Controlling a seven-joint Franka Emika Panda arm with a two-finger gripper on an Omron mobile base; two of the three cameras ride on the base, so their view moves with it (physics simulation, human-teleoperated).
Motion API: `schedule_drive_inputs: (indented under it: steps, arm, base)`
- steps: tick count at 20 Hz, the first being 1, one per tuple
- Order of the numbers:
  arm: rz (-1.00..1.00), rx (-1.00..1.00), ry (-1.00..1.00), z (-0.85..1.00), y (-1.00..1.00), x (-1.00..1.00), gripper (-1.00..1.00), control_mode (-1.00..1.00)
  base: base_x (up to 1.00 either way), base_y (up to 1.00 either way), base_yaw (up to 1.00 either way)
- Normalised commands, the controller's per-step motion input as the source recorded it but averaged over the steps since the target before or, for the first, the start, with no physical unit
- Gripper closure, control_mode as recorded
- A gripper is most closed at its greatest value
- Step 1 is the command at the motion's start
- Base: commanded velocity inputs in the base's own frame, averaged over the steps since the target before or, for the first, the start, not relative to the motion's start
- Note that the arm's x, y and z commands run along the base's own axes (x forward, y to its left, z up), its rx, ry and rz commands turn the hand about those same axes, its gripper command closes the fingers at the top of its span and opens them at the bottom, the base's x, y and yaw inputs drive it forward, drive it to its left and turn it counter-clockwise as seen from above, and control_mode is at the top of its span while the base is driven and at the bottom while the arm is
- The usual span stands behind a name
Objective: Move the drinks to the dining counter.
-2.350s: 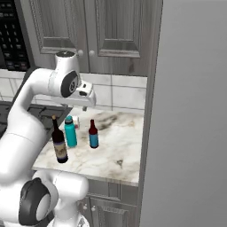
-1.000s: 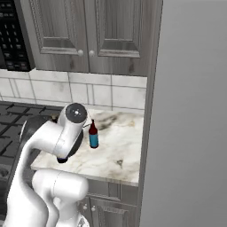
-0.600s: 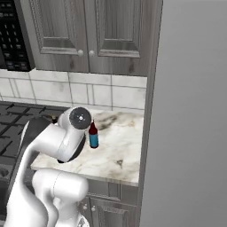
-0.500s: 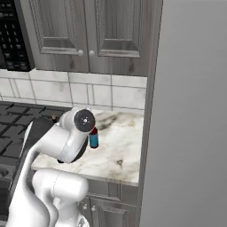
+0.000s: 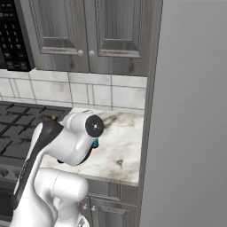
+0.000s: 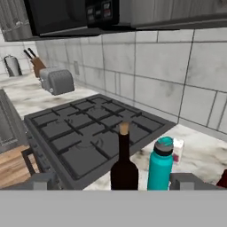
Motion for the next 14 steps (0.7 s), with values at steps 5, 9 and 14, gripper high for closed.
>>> schedule_drive_inputs:
  steps: [5,9,14]
  arm:
    - [0.05,0.11,-0.03,-0.4,0.22,0.0,-1.0,-1.0]
    - [0.04,0.08,-0.08,-0.38,0.24,0.0,-1.0,-1.0]
    - [0.01,0.05,-0.07,-0.32,0.25,0.0,-1.0,-1.0]
  base:
    - [0.0,0.0,0.0]
    - [0.0,0.0,0.0]
    - [0.0,0.0,0.0]
